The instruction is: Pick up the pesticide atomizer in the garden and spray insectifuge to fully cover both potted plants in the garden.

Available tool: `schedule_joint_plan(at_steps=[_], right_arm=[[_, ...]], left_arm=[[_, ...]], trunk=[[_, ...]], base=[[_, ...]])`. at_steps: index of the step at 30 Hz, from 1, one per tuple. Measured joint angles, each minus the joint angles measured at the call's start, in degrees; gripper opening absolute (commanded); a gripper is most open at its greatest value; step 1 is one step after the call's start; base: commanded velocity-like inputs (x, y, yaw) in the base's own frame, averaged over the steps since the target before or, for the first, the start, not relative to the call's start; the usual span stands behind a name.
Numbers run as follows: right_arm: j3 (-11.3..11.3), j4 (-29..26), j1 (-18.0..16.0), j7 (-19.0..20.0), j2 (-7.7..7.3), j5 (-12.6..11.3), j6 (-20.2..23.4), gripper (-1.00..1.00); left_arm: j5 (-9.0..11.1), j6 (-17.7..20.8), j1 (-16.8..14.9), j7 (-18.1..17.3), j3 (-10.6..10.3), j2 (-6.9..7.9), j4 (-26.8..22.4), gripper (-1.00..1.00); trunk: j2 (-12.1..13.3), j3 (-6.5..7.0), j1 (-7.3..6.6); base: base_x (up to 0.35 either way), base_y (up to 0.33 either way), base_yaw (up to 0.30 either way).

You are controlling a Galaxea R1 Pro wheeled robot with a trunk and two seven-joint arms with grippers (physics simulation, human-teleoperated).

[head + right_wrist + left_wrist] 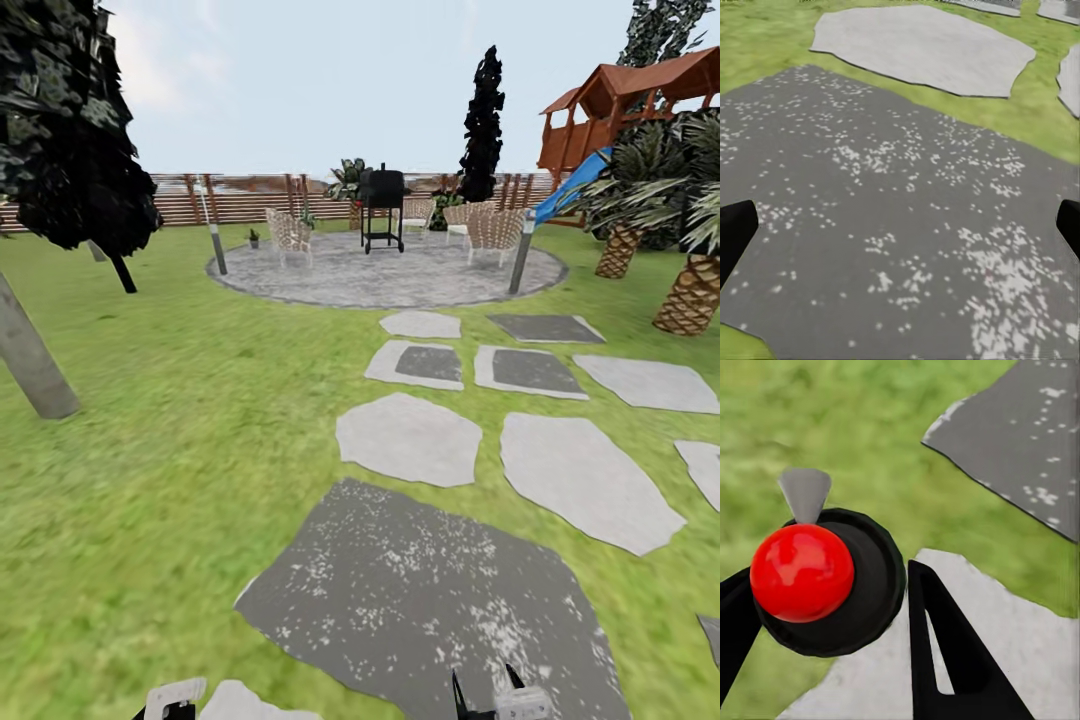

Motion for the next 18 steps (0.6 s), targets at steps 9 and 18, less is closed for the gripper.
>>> schedule_joint_plan(at_steps=[9, 18], right_arm=[[0.02, 0.0, 0.0, 0.0, 0.0, 0.0, 0.0, 1.0], [0.05, 0.0, 0.0, 0.08, 0.0, 0.01, 0.0, 1.0]], left_arm=[[0.0, 0.0, 0.0, 0.02, -0.02, 0.0, 0.04, -1.0], [0.0, -0.01, 0.0, 0.0, -0.02, 0.0, 0.01, -1.0]], trunk=[[0.0, 0.0, 0.0], [0.0, 0.0, 0.0]], base=[[0.339, -0.002, 0.0], [0.339, 0.0, 0.0]])
